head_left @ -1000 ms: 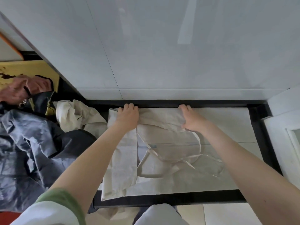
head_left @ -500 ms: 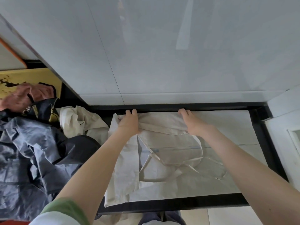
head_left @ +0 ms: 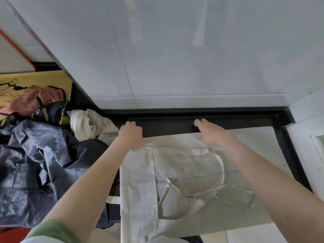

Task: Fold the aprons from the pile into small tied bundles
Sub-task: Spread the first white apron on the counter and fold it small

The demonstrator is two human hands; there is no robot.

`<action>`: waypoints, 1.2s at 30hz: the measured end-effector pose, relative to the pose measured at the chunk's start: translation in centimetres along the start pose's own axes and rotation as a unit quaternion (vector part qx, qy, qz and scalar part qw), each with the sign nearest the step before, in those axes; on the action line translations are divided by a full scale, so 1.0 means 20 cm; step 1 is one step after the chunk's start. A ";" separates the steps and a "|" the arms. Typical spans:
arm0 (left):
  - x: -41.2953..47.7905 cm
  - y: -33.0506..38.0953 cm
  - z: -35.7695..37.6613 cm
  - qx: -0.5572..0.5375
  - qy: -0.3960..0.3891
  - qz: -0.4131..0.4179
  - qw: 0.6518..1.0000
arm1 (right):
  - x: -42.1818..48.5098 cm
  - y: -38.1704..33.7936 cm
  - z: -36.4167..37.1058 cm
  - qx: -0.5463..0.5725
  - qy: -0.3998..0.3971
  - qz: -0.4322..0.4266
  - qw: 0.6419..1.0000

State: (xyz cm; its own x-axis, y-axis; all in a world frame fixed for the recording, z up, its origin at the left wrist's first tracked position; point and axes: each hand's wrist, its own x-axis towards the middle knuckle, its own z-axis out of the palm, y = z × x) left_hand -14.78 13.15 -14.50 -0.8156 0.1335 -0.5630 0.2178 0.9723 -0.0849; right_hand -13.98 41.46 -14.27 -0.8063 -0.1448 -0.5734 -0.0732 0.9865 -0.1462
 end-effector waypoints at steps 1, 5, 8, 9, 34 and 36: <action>-0.01 0.00 0.00 0.015 0.002 0.010 1.000 | -0.01 0.01 0.01 -0.027 -0.005 0.000 1.000; -0.05 -0.03 0.03 0.004 -0.055 0.030 0.998 | -0.02 0.05 0.05 -0.174 0.013 -0.011 0.985; -0.07 -0.03 0.05 0.020 -0.080 0.053 0.995 | -0.05 0.05 0.07 -0.179 0.054 -0.028 0.982; -0.08 -0.03 0.05 -0.002 -0.076 0.052 0.996 | -0.06 0.06 0.06 -0.173 0.076 -0.033 0.981; -0.42 0.22 -0.02 0.139 0.210 0.062 0.966 | -0.49 -0.07 0.44 -0.144 0.239 -0.278 0.919; -0.43 0.25 -0.03 0.125 0.190 0.044 0.973 | -0.43 -0.11 0.47 -0.125 0.235 -0.175 0.948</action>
State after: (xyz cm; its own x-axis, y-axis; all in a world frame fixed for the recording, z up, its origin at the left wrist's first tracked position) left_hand -7.00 17.00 -9.66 -0.9168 0.3217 -0.2366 0.3805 0.8833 -0.2738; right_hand -1.37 39.85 -16.49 -0.8746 -0.4756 -0.0942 -0.4748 0.8795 -0.0319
